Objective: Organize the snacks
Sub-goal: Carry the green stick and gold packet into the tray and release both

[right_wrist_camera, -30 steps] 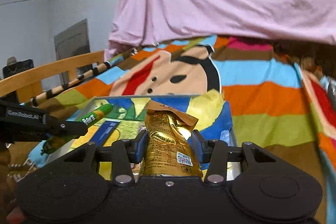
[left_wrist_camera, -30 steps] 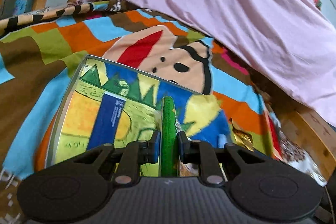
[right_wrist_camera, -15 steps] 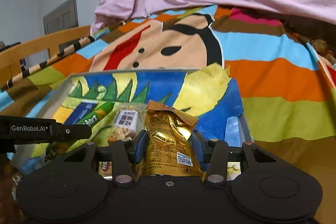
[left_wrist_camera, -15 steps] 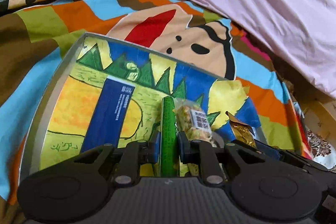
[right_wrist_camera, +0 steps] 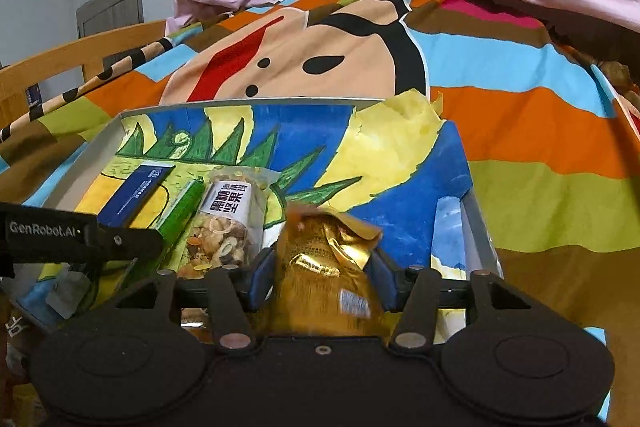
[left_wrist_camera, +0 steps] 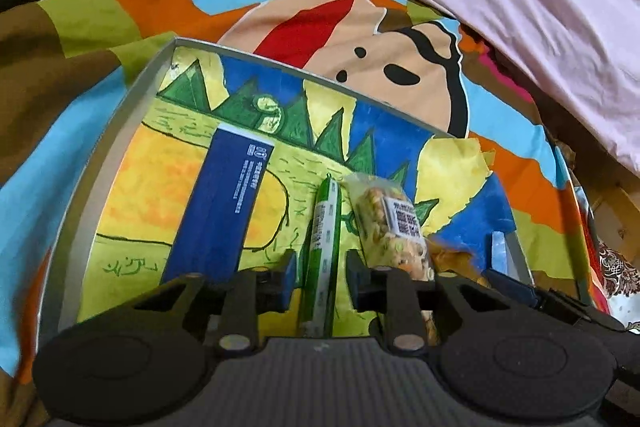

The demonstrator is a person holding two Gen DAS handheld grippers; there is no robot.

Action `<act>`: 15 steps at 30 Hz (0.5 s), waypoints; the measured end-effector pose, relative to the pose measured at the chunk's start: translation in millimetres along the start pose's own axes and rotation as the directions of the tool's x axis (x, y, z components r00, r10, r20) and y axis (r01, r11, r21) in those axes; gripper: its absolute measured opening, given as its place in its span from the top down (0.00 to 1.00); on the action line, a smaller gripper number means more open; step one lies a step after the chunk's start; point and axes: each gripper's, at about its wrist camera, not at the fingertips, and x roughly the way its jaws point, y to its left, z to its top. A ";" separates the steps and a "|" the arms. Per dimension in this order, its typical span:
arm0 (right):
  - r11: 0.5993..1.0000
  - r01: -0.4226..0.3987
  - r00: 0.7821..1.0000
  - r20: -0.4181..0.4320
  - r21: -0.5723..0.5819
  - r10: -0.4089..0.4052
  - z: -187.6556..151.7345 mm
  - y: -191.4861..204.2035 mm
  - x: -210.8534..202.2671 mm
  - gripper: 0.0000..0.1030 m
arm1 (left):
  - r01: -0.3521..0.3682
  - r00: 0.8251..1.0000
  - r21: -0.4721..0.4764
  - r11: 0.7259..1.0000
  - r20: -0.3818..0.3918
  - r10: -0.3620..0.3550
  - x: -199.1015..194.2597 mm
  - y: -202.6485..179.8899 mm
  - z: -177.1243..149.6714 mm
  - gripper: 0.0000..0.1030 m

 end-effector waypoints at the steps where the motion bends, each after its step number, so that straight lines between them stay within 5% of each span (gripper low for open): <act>1: 1.000 0.001 1.000 0.001 -0.002 -0.001 0.4 -0.2 -1.3 0.42 | -0.002 1.000 0.000 1.000 0.006 0.002 -1.7 -0.4 0.2 0.64; 6: 1.000 0.006 1.000 0.022 -0.011 -0.006 4.0 -0.5 -13.1 0.30 | -0.001 0.999 -0.001 1.000 0.039 0.001 -14.9 -2.5 3.0 0.47; 15: 1.000 -0.003 0.990 0.138 0.004 0.003 13.0 -3.1 -64.8 0.11 | -0.022 0.975 0.037 0.999 0.224 0.013 -76.7 -11.1 -0.4 0.11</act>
